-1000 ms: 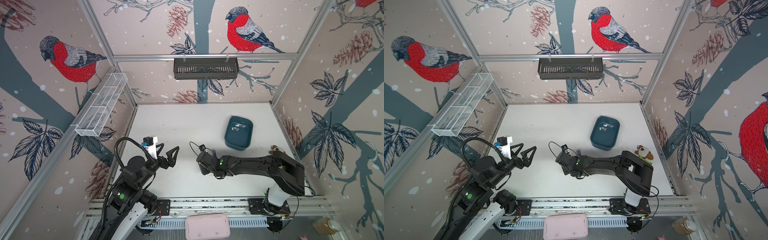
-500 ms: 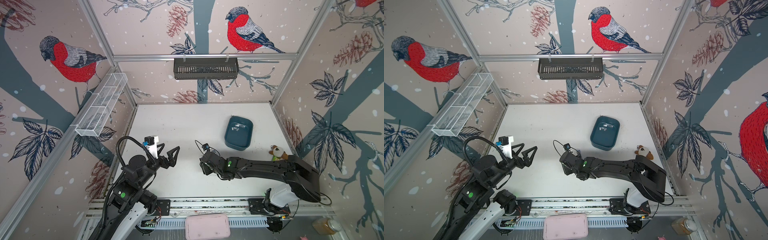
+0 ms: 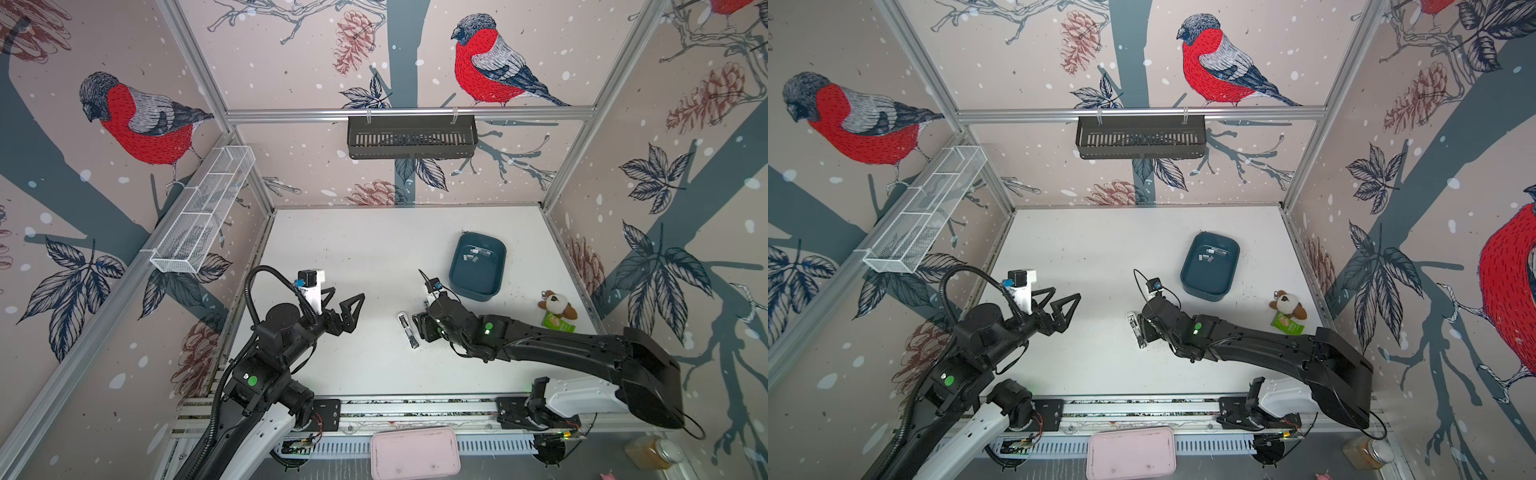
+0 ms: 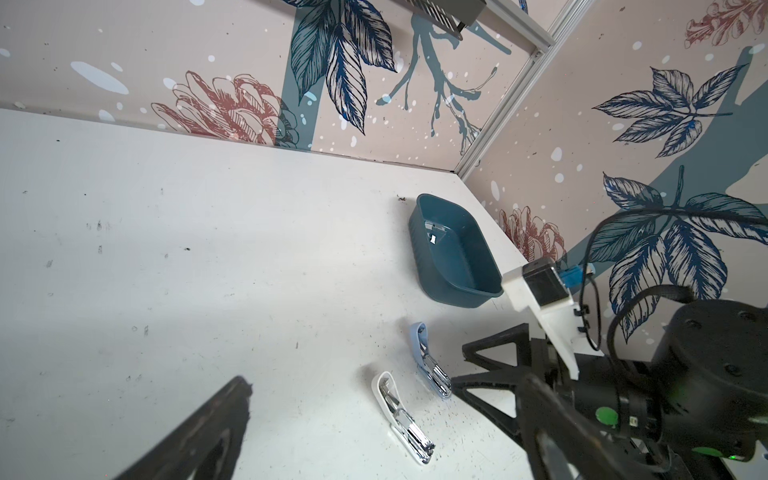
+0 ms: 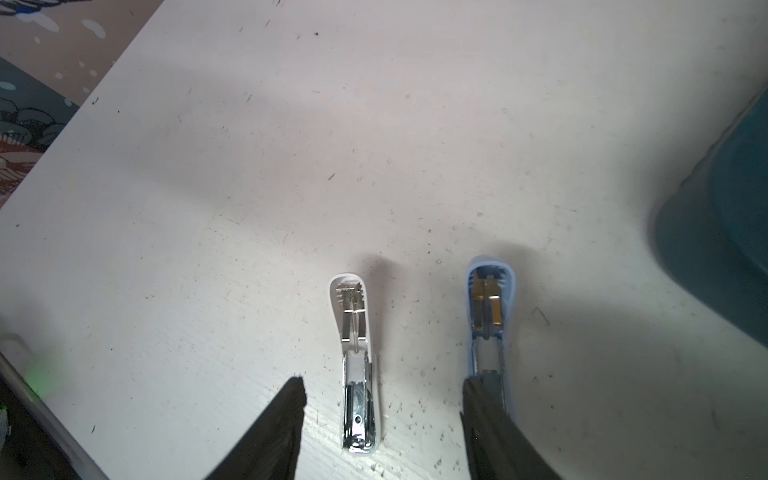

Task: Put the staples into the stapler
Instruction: 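Move the right gripper over the teal bin while the left gripper rises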

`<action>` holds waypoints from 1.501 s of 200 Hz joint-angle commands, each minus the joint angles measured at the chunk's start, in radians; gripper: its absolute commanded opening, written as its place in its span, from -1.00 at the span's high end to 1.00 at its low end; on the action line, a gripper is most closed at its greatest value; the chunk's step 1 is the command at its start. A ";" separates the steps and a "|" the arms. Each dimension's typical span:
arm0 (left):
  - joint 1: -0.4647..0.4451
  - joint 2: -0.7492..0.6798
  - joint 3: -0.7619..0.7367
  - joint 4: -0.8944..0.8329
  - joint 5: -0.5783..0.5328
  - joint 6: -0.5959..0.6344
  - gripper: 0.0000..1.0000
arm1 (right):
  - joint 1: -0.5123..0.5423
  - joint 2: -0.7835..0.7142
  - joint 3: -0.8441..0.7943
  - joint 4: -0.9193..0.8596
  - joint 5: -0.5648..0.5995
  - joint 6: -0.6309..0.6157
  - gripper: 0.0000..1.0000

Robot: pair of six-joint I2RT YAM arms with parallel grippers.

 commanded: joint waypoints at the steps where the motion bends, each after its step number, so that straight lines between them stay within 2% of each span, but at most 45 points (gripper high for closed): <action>1: 0.003 0.028 0.013 0.039 0.023 0.025 -0.98 | -0.030 -0.065 -0.033 0.020 0.032 -0.002 -0.22; 76: 0.001 0.265 0.083 0.138 0.113 0.081 -0.98 | -0.204 -0.250 -0.093 -0.010 0.037 -0.100 -0.21; 156: 0.001 0.584 0.224 0.311 0.339 0.192 -0.97 | -0.468 -0.311 -0.060 -0.049 -0.108 -0.188 -0.13; 187: 0.001 0.688 0.303 0.304 0.429 0.260 -0.97 | -0.566 -0.279 -0.030 -0.078 -0.195 -0.181 -0.09; 218: 0.001 0.762 0.385 0.287 0.509 0.306 -0.98 | -0.585 -0.236 0.011 -0.120 -0.170 -0.140 0.09; 251: 0.001 0.800 0.387 0.312 0.569 0.309 -0.98 | -0.596 -0.229 0.012 -0.100 -0.117 -0.095 0.27; 300: 0.000 0.807 0.337 0.392 0.626 0.232 -0.98 | -0.613 -0.219 0.019 -0.083 -0.078 -0.091 0.28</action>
